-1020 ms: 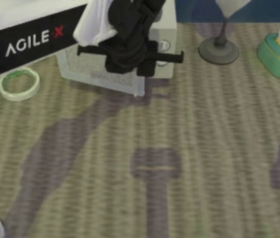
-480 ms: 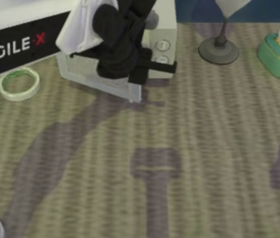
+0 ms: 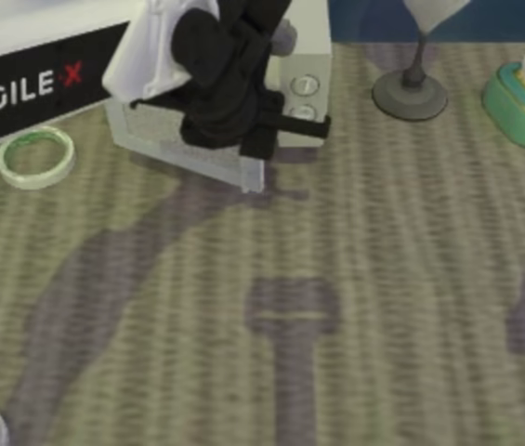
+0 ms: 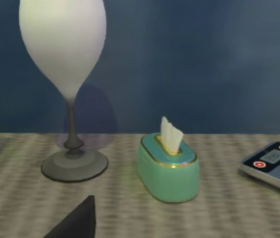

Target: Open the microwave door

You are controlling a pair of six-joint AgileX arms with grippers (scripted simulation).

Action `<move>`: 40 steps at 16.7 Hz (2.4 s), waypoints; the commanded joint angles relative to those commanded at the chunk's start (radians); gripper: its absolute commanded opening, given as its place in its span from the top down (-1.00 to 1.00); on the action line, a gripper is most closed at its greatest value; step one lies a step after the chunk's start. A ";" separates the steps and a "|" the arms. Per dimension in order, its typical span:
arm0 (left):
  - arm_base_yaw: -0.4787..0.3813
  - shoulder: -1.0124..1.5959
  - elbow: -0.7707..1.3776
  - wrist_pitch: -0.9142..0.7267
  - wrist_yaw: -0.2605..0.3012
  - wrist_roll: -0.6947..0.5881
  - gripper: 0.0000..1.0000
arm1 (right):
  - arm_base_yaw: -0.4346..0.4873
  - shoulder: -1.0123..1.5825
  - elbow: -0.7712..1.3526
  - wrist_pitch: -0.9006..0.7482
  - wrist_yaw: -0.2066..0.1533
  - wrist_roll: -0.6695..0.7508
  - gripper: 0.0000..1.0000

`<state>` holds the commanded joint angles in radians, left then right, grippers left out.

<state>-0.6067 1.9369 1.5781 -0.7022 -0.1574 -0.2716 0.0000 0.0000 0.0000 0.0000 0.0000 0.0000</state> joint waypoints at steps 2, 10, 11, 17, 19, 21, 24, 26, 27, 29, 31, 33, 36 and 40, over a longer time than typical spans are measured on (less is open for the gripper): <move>0.000 0.000 0.000 0.000 0.000 0.000 1.00 | 0.000 0.000 0.000 0.000 0.000 0.000 -1.00; 0.000 0.000 0.000 0.000 0.000 0.000 1.00 | 0.000 0.000 0.000 0.000 0.000 0.000 -1.00; 0.000 0.000 0.000 0.000 0.000 0.000 1.00 | 0.000 0.000 0.000 0.000 0.000 0.000 -1.00; 0.000 0.000 0.000 0.000 0.000 0.000 1.00 | 0.000 0.000 0.000 0.000 0.000 0.000 -1.00; -0.006 0.001 -0.003 0.002 0.007 -0.001 1.00 | 0.000 0.000 0.000 0.000 0.000 0.000 -1.00; 0.000 -0.017 -0.021 0.013 0.018 0.020 1.00 | 0.000 0.000 0.000 0.000 0.000 0.000 -1.00; 0.016 -0.048 -0.083 0.023 0.046 0.079 1.00 | 0.000 0.000 0.000 0.000 0.000 0.000 -1.00; 0.024 -0.073 -0.110 0.037 0.062 0.111 1.00 | 0.000 0.000 0.000 0.000 0.000 0.000 -1.00; 0.026 -0.083 -0.115 0.044 0.067 0.119 1.00 | 0.000 0.000 0.000 0.000 0.000 0.000 -1.00; 0.027 -0.085 -0.115 0.045 0.067 0.120 1.00 | 0.000 0.000 0.000 0.000 0.000 0.000 -1.00; 0.027 -0.085 -0.115 0.045 0.067 0.120 1.00 | 0.000 0.000 0.000 0.000 0.000 0.000 -1.00; 0.027 -0.085 -0.115 0.045 0.067 0.120 1.00 | 0.000 0.000 0.000 0.000 0.000 0.000 -1.00; 0.027 -0.085 -0.115 0.045 0.067 0.120 1.00 | 0.000 0.000 0.000 0.000 0.000 0.000 -1.00; 0.027 -0.085 -0.115 0.045 0.067 0.120 1.00 | 0.000 0.000 0.000 0.000 0.000 0.000 -1.00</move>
<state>-0.5799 1.8522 1.4631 -0.6572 -0.0901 -0.1514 0.0000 0.0000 0.0000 0.0000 0.0000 0.0000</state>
